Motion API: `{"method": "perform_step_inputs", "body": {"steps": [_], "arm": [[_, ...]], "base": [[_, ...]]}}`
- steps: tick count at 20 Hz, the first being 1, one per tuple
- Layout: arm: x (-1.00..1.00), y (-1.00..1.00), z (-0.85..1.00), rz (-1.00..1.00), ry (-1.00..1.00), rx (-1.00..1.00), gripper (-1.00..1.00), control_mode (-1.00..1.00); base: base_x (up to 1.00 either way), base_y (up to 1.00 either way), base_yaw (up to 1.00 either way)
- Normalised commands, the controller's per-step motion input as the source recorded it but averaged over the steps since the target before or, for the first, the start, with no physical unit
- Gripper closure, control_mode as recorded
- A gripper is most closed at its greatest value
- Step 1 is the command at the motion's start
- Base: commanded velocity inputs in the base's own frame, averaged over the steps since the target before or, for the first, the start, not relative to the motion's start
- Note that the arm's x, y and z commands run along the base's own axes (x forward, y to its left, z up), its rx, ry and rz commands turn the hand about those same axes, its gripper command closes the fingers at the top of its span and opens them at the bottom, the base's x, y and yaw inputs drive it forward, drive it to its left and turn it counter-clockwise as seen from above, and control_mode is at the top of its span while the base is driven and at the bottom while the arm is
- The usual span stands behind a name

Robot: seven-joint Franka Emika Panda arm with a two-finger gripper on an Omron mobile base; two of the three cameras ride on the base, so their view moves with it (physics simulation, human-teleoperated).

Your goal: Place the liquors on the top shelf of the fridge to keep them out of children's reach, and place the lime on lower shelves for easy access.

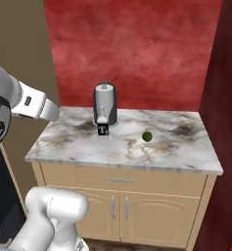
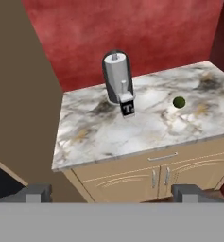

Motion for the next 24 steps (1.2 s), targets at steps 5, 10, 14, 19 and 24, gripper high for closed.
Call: {"method": "perform_step_inputs", "body": {"steps": [5, 10, 14, 19, 24], "arm": [[0.00, 0.00, 0.00, 0.00, 0.00, 0.00, -1.00, 1.00], [0.00, 0.00, 0.00, 0.00, 0.00, 0.00, -1.00, 1.00], [0.00, 0.00, 0.00, 0.00, 0.00, 0.00, -1.00, 1.00], [0.00, 0.00, 0.00, 0.00, 0.00, 0.00, -1.00, 1.00], [0.19, -0.10, -0.53, 0.06, -0.08, 0.00, -1.00, -1.00]], "base": [[0.51, -0.27, 0.04], [0.47, -0.32, 0.05], [0.37, -0.32, 0.06], [0.18, -0.22, 0.07], [0.00, 0.00, 0.00]]}}
